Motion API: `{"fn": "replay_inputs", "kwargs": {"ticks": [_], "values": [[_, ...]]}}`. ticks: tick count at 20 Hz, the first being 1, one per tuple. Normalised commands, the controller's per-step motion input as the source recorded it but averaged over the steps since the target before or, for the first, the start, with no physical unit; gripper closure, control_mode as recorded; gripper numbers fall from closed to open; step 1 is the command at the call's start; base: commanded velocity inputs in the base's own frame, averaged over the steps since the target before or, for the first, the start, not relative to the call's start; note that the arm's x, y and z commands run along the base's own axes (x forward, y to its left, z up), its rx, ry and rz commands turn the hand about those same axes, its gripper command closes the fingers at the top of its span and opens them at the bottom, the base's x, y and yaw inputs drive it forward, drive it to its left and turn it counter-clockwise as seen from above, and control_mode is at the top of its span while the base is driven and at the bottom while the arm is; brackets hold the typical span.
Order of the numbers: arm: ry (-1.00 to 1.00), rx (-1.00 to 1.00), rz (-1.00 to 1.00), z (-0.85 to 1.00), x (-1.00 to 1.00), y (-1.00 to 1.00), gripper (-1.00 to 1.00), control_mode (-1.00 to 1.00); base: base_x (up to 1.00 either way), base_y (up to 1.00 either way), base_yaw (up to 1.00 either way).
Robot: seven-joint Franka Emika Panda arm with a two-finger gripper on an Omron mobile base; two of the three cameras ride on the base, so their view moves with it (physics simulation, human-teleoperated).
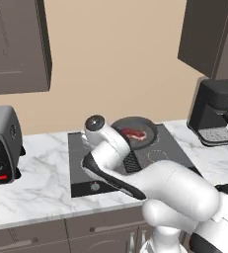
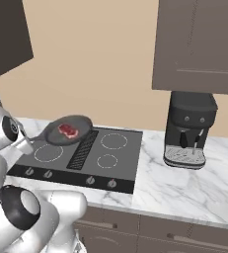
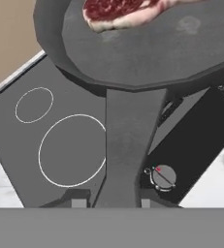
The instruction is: Pick up the pan with the steak in it and place it on the dining table. Then place the steak on the plate.
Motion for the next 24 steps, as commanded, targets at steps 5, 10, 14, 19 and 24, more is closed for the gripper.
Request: {"fn": "replay_inputs", "kwargs": {"ticks": [5, 10, 14, 19, 24], "values": [[-0.04, 0.04, 0.00, 0.23, -1.00, -0.74, 1.00, -1.00, 0.00, 0.00, 0.00], [-0.04, 0.13, 0.00, 0.14, -1.00, -0.73, 1.00, -1.00, 0.00, 0.00, 0.00], [-0.03, 0.21, 0.03, 0.04, -0.95, -0.58, 1.00, -1.00, 0.00, 0.00, 0.00], [-0.01, 0.09, 0.02, 0.00, -0.20, -0.08, 1.00, -1.00, 0.00, 0.00, 0.00], [0.00, 0.00, 0.00, 0.00, -0.01, 0.00, 1.00, -1.00, 0.00, 0.00, 0.00]]}}
